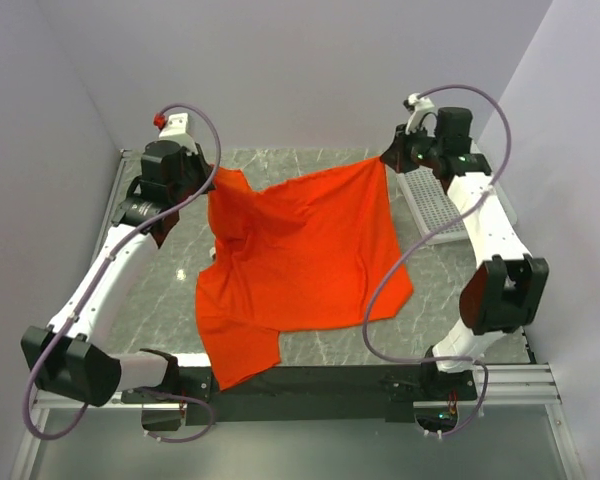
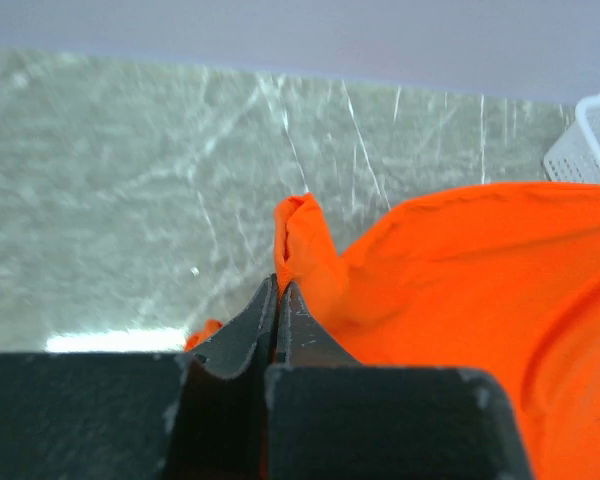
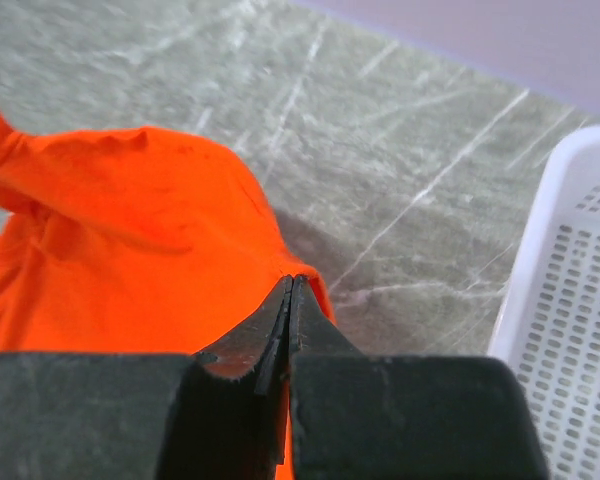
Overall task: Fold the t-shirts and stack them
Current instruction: Flatten the tshirt out
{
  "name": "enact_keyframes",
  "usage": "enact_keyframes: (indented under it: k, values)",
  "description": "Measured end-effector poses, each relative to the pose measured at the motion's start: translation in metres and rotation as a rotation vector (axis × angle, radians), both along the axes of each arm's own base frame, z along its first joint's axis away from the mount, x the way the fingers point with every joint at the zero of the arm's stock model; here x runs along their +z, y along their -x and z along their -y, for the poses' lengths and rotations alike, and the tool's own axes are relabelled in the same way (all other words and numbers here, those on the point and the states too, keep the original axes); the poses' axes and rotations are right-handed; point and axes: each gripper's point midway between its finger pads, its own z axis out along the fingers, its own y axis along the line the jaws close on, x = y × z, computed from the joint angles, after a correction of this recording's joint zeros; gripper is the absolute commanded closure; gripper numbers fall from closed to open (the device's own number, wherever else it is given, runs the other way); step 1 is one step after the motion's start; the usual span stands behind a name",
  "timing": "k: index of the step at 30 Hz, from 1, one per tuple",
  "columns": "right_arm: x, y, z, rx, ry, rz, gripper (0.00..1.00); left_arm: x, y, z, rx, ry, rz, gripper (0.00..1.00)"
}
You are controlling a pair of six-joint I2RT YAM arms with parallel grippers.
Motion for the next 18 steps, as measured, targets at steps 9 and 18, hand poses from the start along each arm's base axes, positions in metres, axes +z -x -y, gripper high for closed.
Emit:
enact_keyframes:
  k: [9, 18]
  values:
    - [0.112, 0.07, 0.002, 0.05, -0.056, 0.243, 1.0, 0.095, 0.037, -0.013, -0.021, 0.005, 0.32, 0.99]
    - [0.246, 0.178, 0.007, 0.056, -0.098, 0.549, 1.0, 0.24, 0.141, -0.03, -0.069, 0.131, 0.783, 0.99]
